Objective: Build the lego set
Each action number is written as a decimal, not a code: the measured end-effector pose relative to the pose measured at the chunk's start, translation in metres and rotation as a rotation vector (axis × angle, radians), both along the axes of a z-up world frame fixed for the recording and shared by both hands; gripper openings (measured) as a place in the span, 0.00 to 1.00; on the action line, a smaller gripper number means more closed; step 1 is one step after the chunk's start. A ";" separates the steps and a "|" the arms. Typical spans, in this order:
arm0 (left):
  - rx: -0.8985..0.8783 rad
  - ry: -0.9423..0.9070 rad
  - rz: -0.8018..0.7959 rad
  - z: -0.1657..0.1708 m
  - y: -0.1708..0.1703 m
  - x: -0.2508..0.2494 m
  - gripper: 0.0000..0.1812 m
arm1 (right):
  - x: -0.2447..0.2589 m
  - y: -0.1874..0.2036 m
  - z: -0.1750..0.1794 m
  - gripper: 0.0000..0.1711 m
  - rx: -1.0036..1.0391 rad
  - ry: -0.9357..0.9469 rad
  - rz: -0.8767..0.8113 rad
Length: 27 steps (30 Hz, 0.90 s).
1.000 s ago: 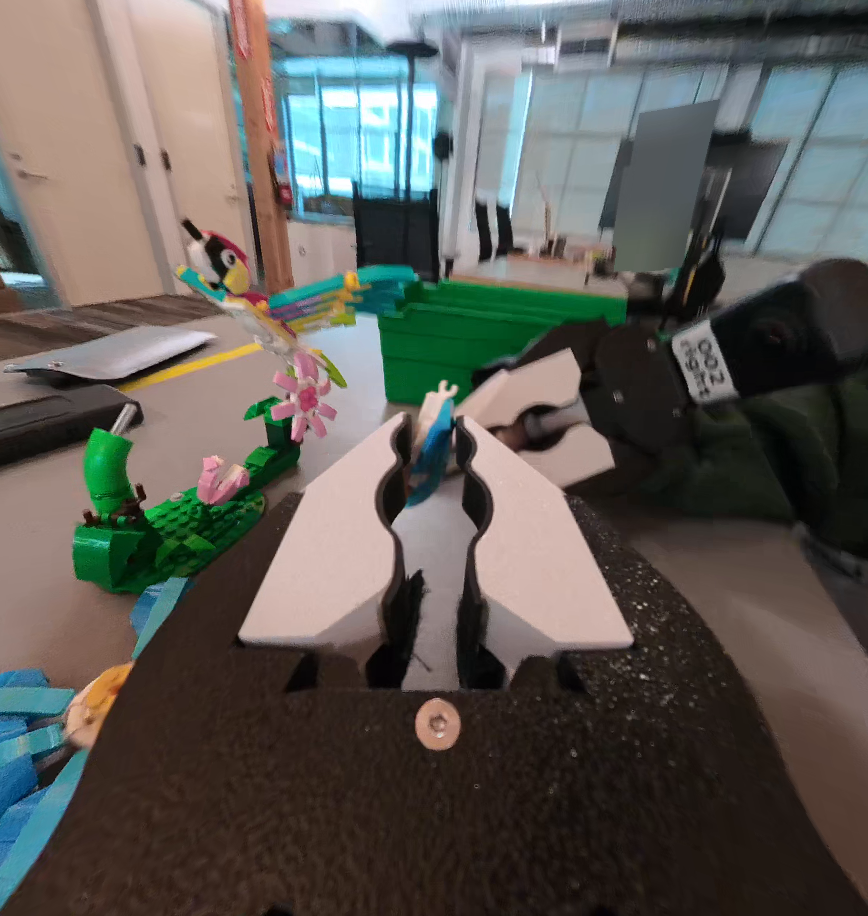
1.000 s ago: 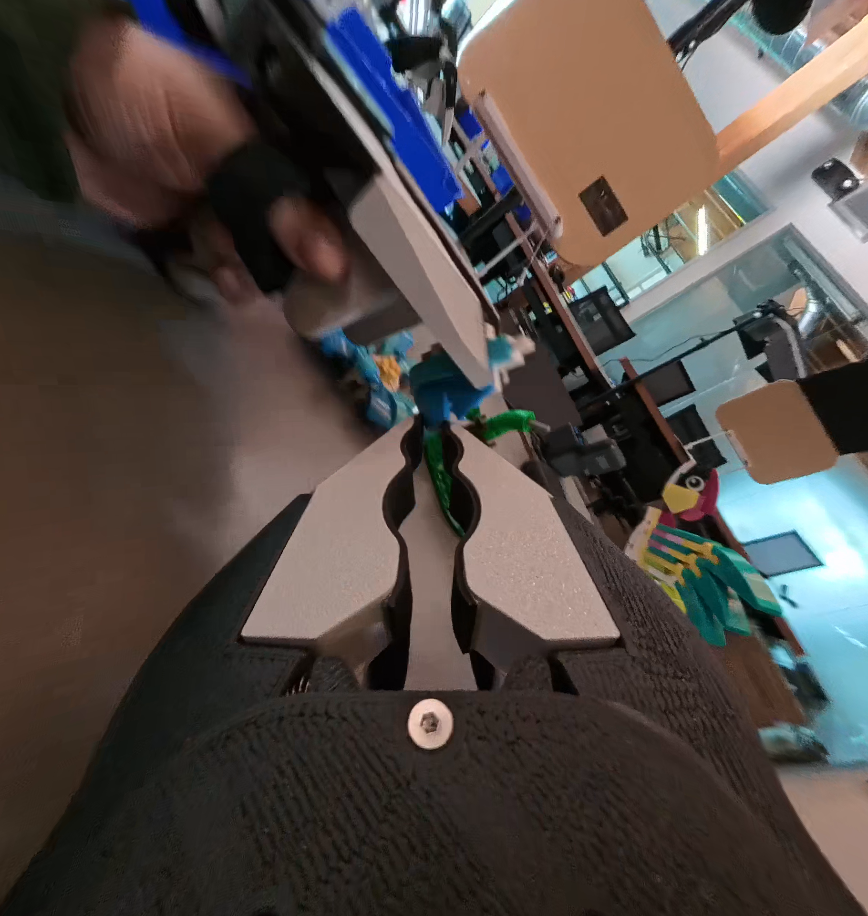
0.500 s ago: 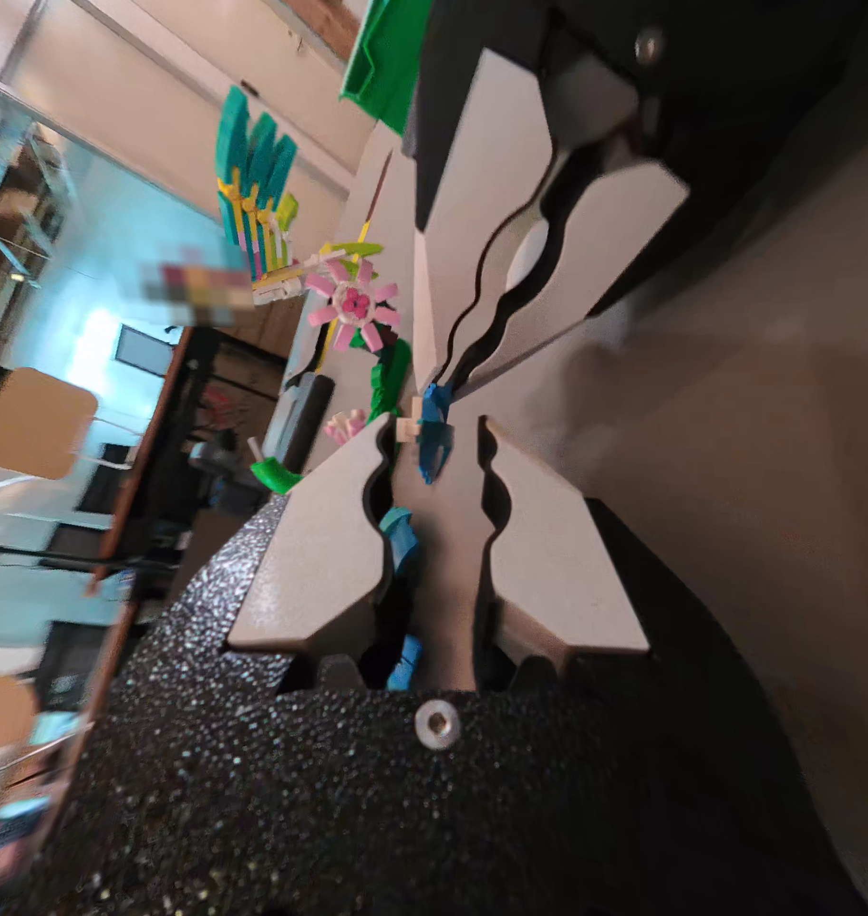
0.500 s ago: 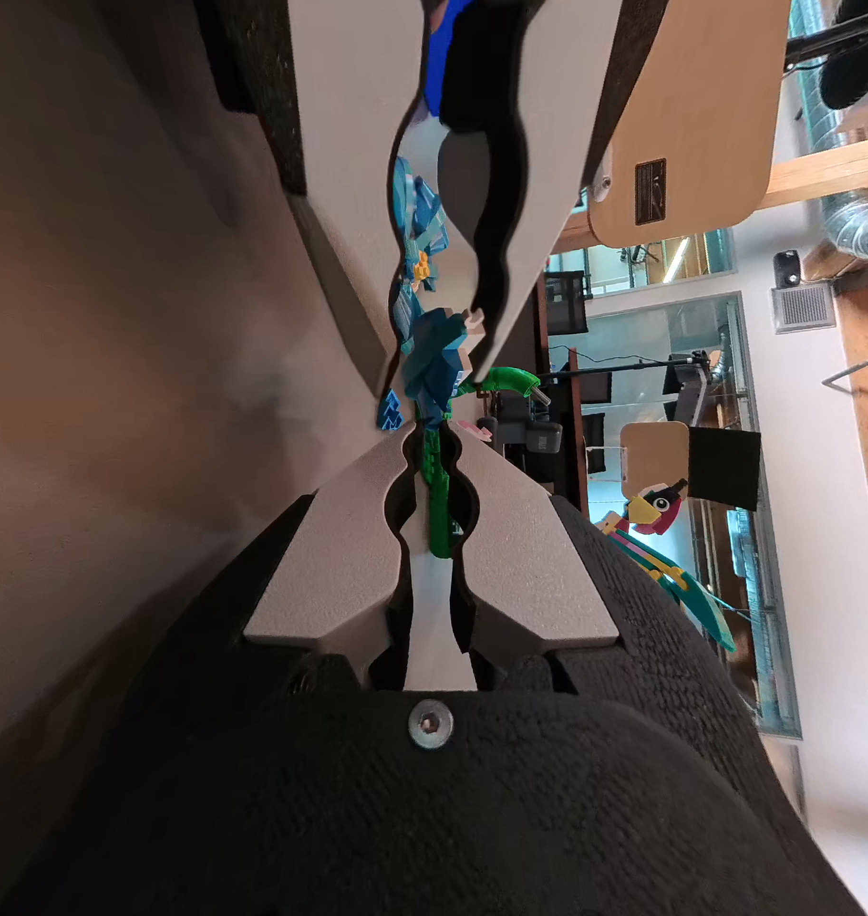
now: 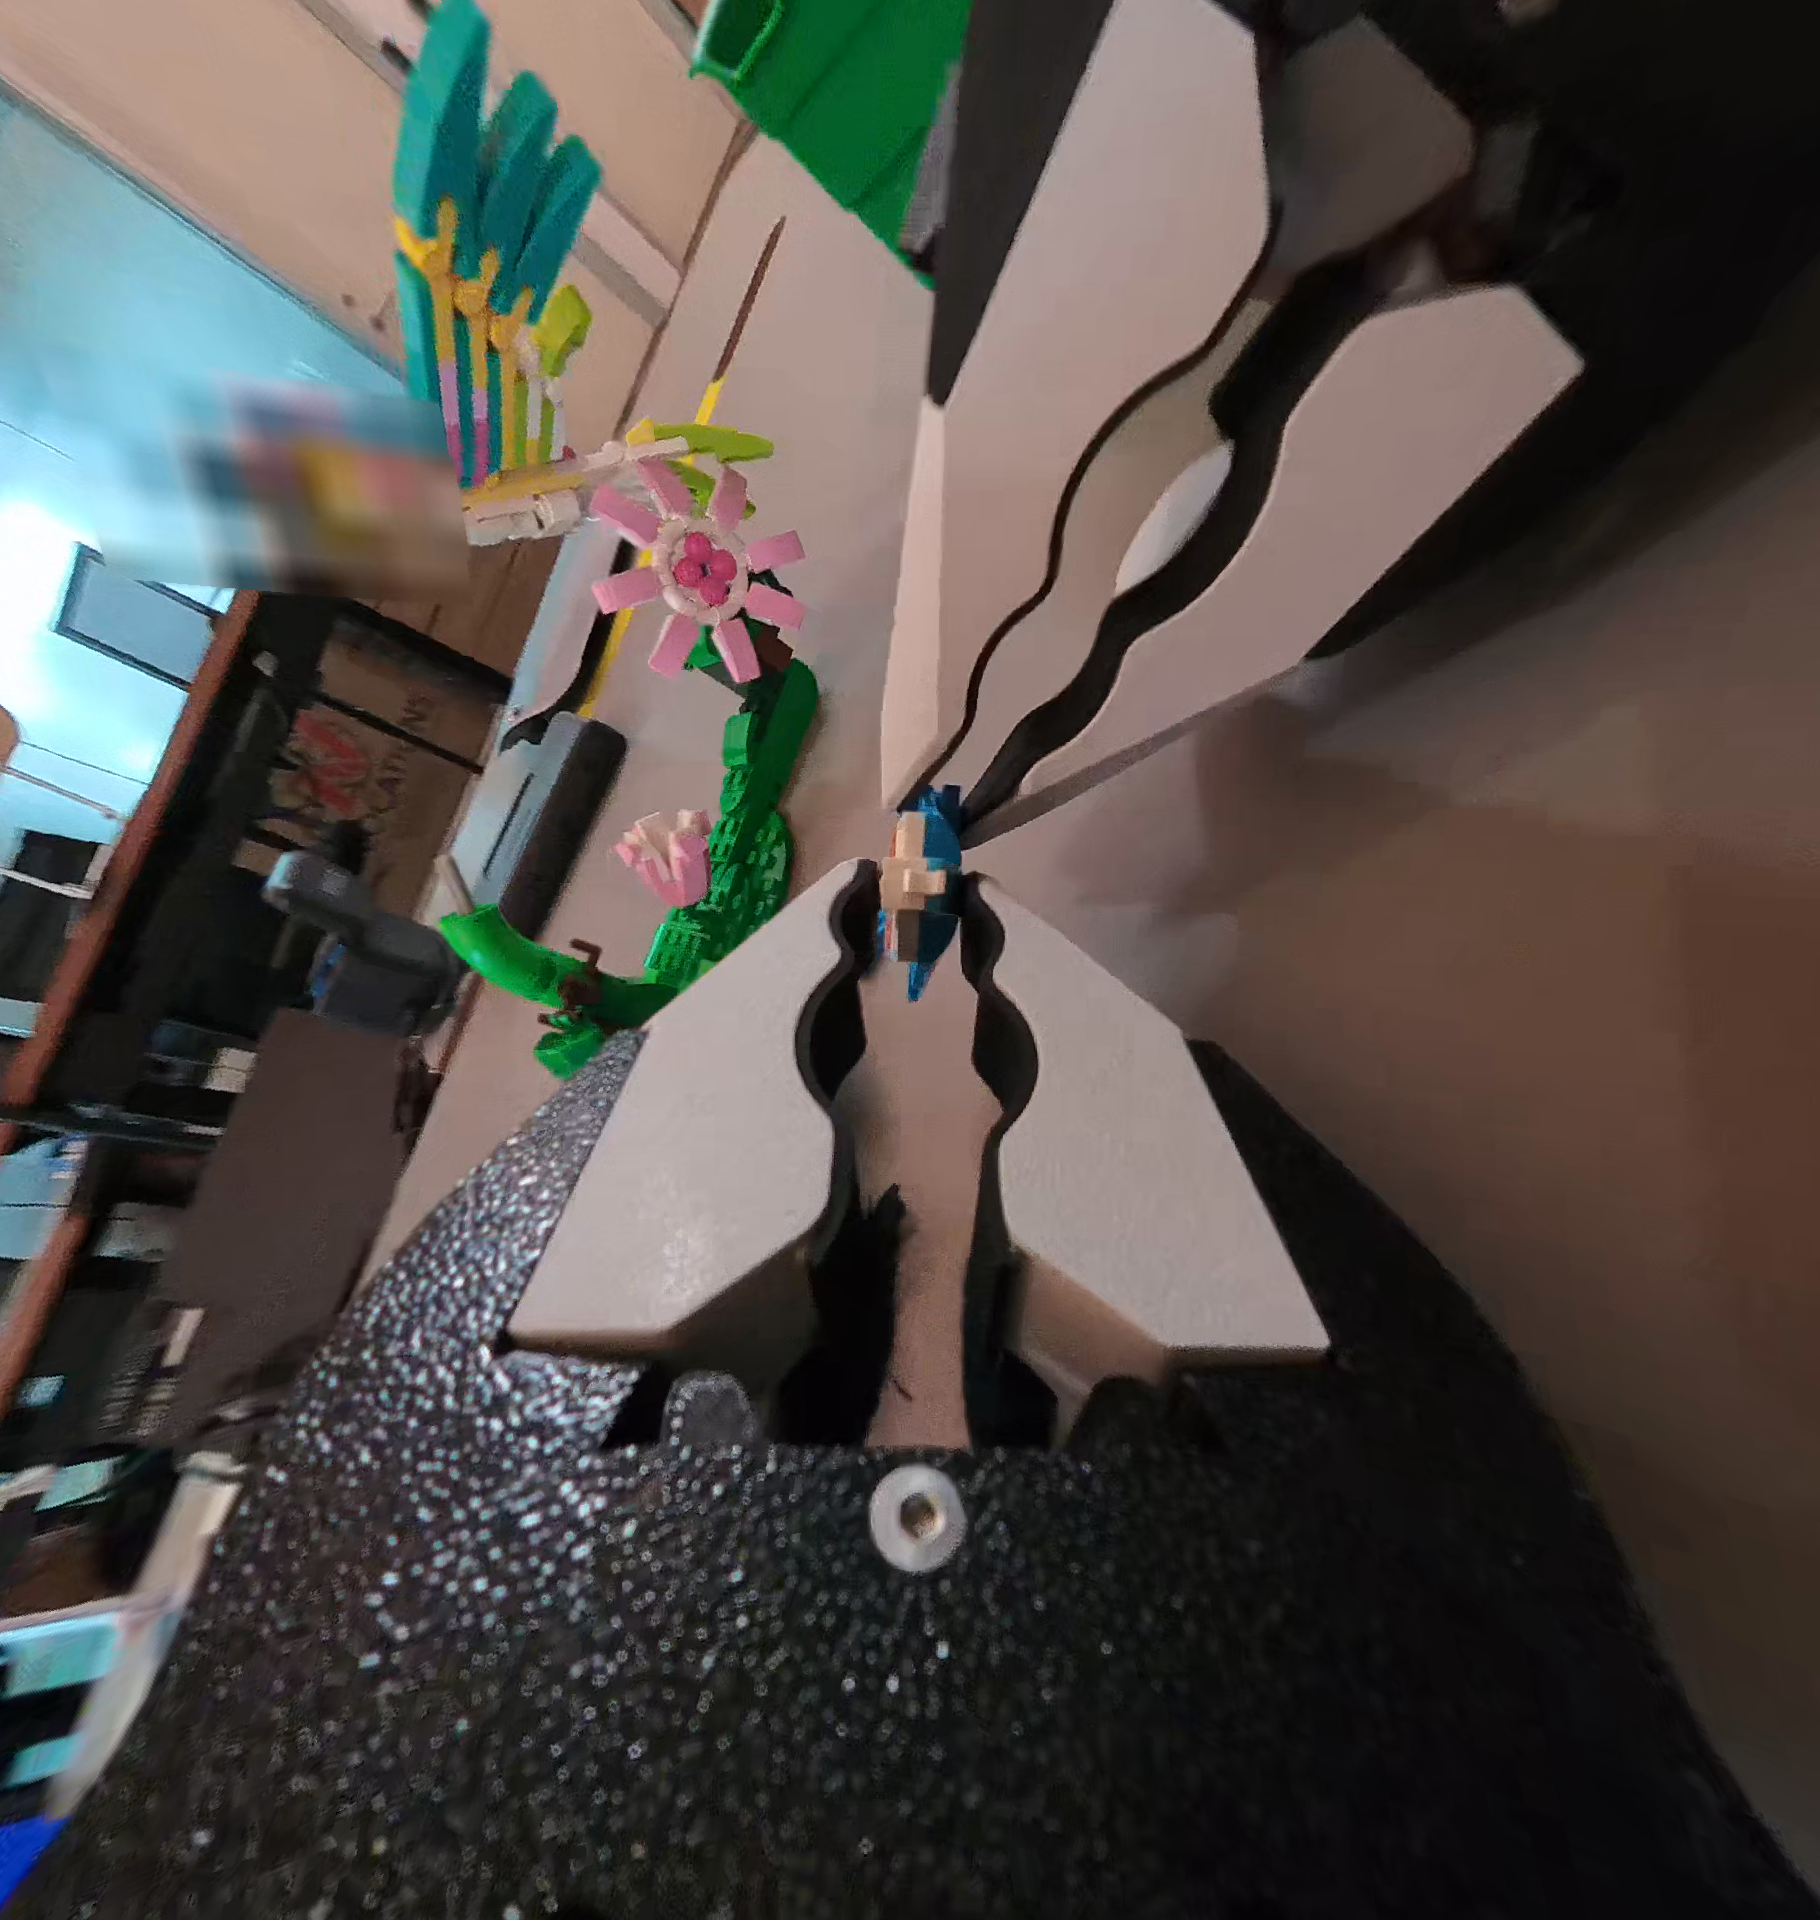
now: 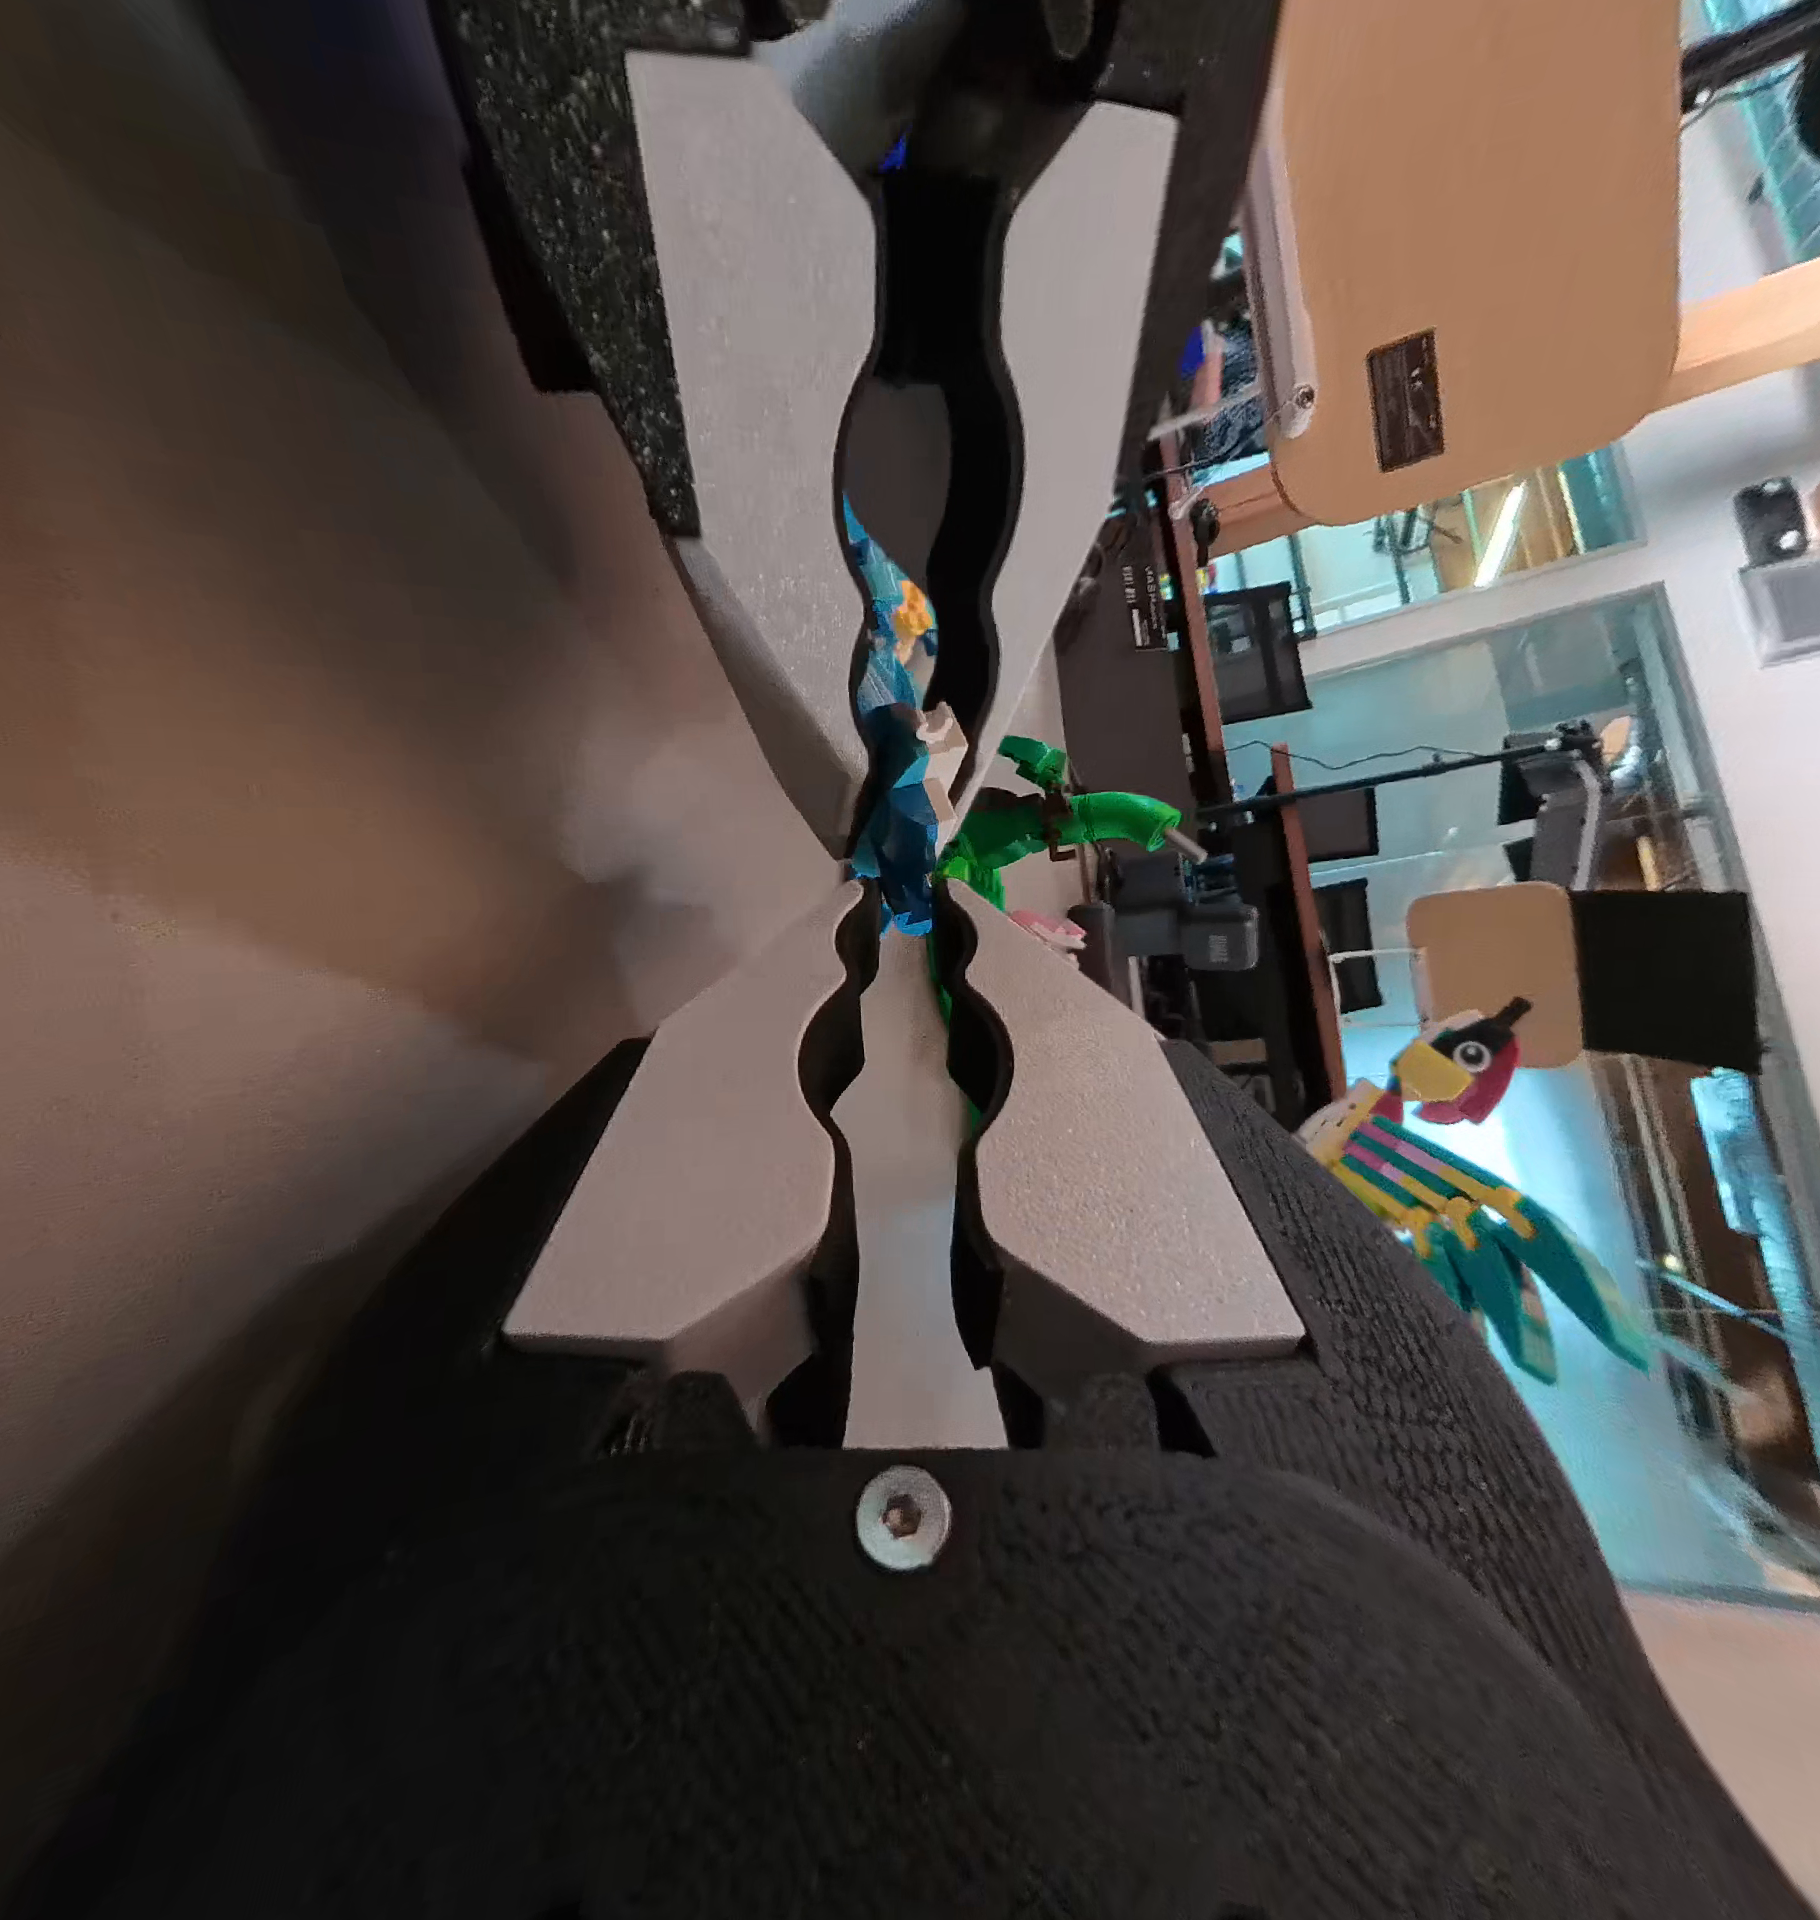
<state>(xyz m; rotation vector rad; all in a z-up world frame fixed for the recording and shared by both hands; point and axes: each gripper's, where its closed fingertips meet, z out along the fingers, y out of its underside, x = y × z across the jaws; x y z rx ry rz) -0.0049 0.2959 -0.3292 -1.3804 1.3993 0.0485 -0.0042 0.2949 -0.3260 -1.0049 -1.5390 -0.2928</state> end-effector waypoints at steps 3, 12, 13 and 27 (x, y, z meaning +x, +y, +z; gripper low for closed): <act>-0.042 -0.060 -0.013 0.003 -0.001 0.000 0.06 | 0.000 0.000 0.003 0.04 -0.040 0.049 -0.015; -0.154 -0.152 -0.039 0.001 -0.005 0.004 0.06 | 0.002 -0.006 0.001 0.02 -0.126 0.076 0.035; -0.152 -0.163 -0.043 0.003 -0.005 0.004 0.06 | 0.003 -0.006 0.003 0.03 -0.142 0.107 0.036; -0.350 -0.377 -0.130 0.017 -0.012 0.002 0.07 | 0.005 -0.005 0.018 0.03 -0.135 0.237 0.050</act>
